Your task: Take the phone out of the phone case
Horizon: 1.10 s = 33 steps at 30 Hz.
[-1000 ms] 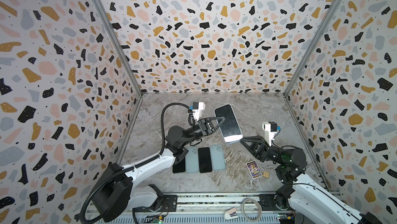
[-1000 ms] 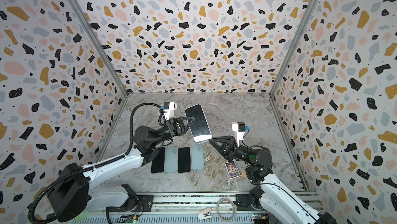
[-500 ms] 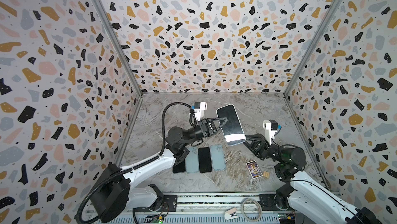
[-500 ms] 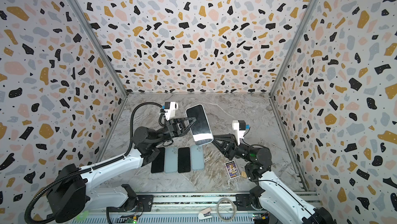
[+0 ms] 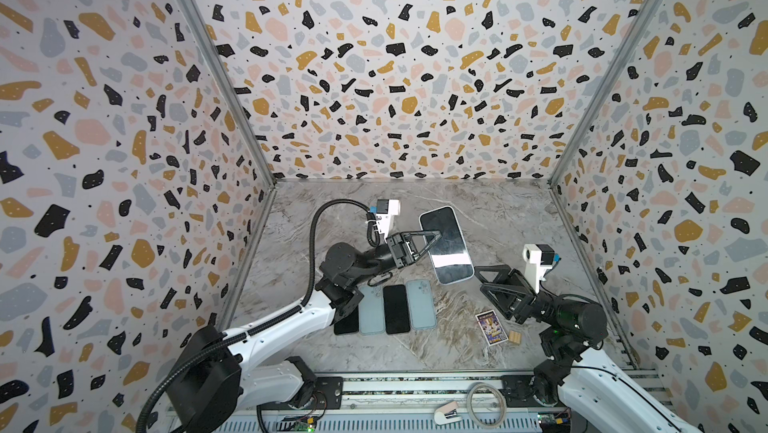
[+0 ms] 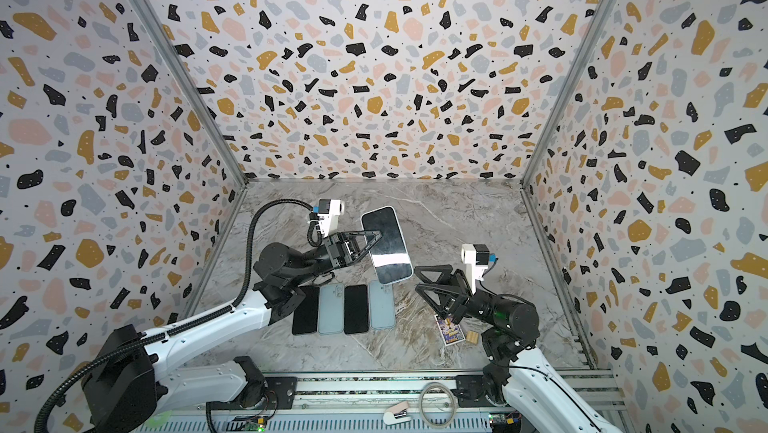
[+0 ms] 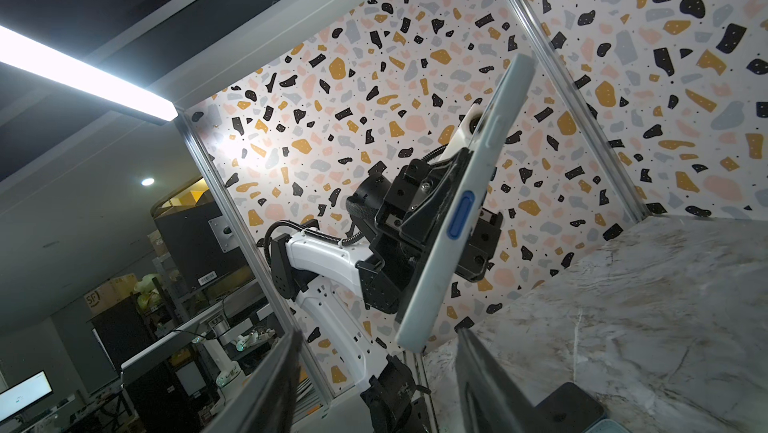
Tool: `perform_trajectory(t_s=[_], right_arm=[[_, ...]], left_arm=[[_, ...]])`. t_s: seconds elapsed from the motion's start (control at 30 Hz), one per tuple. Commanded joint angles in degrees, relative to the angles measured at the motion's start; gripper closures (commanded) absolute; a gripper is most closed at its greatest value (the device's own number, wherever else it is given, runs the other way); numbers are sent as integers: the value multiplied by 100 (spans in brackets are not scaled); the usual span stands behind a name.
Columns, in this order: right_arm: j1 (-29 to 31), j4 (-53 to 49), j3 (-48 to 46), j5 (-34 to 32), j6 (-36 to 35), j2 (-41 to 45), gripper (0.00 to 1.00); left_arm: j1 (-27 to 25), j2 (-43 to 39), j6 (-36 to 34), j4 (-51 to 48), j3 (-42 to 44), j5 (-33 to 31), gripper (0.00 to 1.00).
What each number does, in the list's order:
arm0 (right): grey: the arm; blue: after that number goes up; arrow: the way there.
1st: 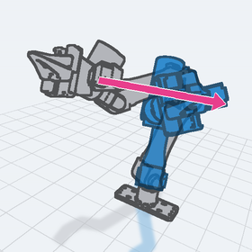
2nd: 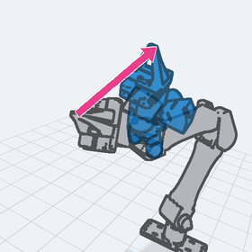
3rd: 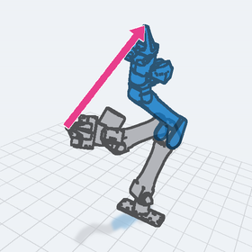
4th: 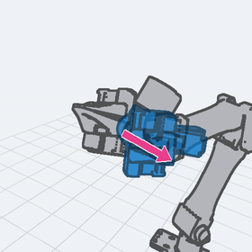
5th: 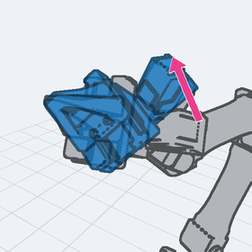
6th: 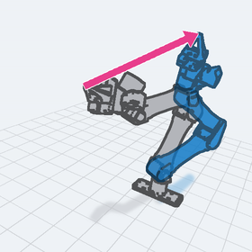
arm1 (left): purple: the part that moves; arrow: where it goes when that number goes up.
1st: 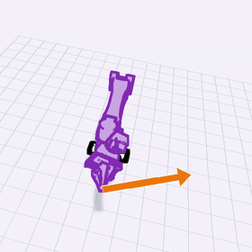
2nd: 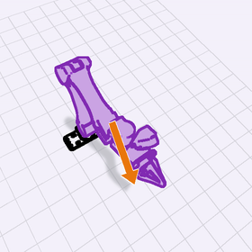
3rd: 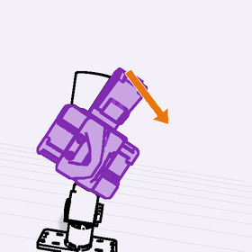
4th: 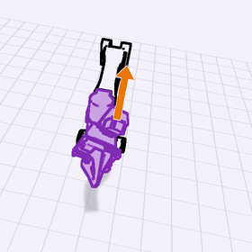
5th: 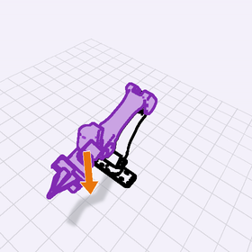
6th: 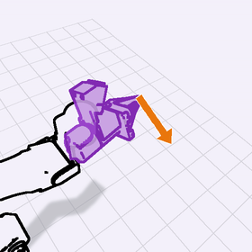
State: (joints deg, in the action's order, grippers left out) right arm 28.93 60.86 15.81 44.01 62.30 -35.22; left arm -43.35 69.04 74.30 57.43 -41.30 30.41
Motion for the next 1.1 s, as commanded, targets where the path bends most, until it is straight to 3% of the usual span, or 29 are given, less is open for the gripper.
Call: perform_trajectory(t_s=[0.0,0.33,0.57,0.83,1.07], right_arm=[[-5,252,92,-12,164,-196,39],[10,663,119,-5,348,-458,45],[39,812,109,-40,387,-520,60],[46,1050,135,44,493,-729,66],[43,1126,43,11,487,-698,78]], left_arm=[[3,-48,-41,574,-212,-10,100],[2,-59,-122,542,-172,-11,100],[2,-15,-140,570,-153,8,100],[-6,45,-143,638,-126,26,100],[-15,82,-6,746,-84,-22,100]])
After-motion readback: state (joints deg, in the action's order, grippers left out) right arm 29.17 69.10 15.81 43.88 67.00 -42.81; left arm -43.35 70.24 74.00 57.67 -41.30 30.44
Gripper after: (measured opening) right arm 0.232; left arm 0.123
